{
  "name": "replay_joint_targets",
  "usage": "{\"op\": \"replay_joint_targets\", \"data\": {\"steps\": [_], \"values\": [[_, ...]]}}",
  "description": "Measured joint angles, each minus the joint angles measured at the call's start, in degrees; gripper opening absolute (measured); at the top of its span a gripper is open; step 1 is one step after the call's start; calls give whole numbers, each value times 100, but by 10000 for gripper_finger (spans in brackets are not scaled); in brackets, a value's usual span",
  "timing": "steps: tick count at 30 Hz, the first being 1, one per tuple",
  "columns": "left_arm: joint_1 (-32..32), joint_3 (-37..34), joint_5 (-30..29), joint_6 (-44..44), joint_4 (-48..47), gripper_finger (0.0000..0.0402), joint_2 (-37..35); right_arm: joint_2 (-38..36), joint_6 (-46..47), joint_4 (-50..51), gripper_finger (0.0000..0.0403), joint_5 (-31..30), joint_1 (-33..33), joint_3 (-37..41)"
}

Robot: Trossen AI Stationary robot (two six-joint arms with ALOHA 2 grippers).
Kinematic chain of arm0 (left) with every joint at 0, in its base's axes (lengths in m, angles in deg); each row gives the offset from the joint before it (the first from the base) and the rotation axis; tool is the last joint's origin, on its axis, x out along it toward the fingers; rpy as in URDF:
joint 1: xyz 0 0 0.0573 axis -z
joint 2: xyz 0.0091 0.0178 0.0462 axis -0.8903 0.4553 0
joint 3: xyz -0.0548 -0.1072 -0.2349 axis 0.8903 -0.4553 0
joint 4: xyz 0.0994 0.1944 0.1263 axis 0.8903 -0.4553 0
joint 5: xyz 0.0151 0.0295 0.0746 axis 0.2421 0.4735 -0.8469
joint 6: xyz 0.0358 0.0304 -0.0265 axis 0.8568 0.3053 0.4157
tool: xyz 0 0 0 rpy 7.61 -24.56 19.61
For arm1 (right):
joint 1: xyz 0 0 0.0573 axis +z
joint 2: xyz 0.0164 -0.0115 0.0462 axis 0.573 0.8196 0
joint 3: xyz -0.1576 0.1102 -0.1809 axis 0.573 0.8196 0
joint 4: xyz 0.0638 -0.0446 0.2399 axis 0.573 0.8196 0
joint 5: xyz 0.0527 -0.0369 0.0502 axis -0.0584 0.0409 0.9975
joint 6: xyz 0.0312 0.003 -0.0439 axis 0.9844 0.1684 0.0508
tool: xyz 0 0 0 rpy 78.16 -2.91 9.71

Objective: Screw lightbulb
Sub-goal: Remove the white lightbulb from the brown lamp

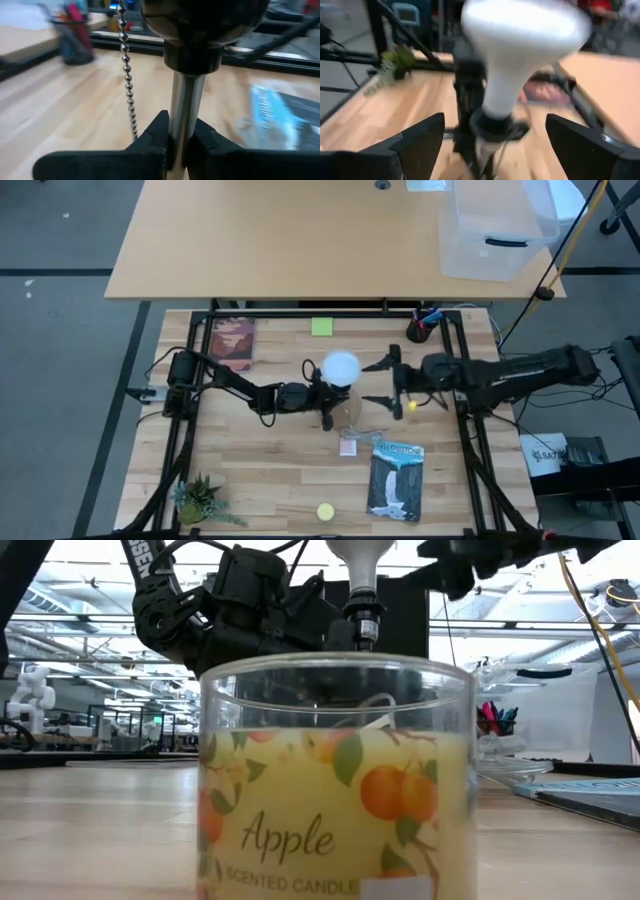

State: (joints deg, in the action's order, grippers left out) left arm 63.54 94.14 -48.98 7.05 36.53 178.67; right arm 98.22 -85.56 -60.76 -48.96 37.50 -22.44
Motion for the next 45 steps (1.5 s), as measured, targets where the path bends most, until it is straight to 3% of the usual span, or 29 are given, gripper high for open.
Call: {"op": "replay_joint_targets", "data": {"steps": [4,9,12,16,27,33,45], "values": [[-4,0,-595,-118,-9,31,2,593,476,-640,341,-577,286,35],[-4,0,-1138,-154,-18,31,4,1426,415,-1907,341,-2289,593,59],[-8,-2,-1548,-256,-26,31,4,1867,172,-2712,341,-2856,624,59],[-11,-2,-1714,-274,-28,31,7,2251,82,-3637,340,-2875,606,54],[-42,-2,-1791,-322,-31,30,7,2672,257,-4353,340,-2831,284,54],[-44,-2,-1782,-322,-33,30,6,2677,281,-4347,340,-2255,93,-142],[-46,-4,-1712,-314,-52,30,7,2677,24,-3958,331,-2001,-140,-435]]}}
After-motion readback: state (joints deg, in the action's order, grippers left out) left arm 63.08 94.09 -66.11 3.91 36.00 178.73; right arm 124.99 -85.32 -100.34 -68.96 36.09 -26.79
